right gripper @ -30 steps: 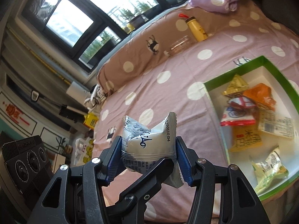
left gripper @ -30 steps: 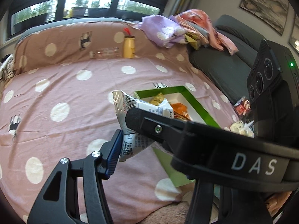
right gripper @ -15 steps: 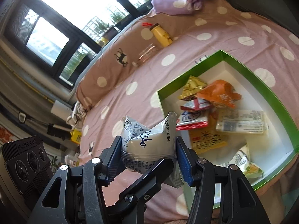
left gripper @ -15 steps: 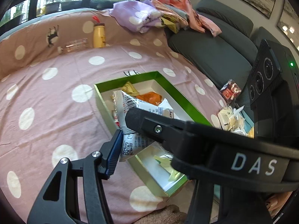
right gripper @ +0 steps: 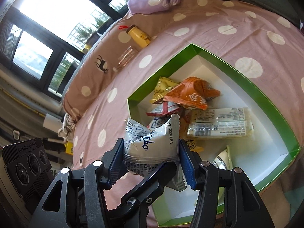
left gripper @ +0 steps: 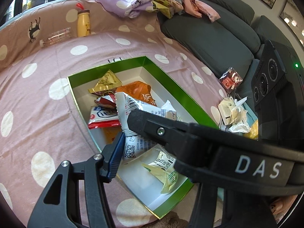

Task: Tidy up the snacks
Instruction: 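Carry the pastry over the green box and lower it inside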

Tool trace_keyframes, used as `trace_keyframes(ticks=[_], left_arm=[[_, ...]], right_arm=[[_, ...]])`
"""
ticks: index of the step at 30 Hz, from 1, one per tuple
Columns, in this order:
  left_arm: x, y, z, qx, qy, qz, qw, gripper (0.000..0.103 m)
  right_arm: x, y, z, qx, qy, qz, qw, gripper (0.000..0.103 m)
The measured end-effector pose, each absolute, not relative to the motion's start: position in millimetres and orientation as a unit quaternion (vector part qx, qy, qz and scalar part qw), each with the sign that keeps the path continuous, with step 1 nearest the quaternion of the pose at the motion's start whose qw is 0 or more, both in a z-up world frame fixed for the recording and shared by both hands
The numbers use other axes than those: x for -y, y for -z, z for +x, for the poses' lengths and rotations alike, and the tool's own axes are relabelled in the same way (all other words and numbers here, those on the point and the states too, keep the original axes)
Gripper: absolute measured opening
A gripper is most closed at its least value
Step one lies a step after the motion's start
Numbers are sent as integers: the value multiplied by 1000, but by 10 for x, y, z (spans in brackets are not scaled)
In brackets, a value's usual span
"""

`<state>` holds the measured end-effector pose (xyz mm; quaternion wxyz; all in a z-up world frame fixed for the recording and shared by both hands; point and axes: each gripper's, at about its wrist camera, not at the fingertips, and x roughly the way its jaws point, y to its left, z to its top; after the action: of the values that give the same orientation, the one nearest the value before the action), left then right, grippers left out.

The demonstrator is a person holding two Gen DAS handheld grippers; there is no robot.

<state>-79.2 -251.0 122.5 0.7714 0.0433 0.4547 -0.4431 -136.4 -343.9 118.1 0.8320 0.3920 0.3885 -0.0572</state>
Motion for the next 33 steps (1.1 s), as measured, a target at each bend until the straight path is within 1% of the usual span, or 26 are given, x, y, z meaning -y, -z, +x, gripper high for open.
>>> trace_keyframes(ticks=[33], left_arm=[[2810, -862, -702, -505, 441, 56, 740, 55]], right_arm=[[3704, -783, -1297, -424, 72, 422, 798, 58]])
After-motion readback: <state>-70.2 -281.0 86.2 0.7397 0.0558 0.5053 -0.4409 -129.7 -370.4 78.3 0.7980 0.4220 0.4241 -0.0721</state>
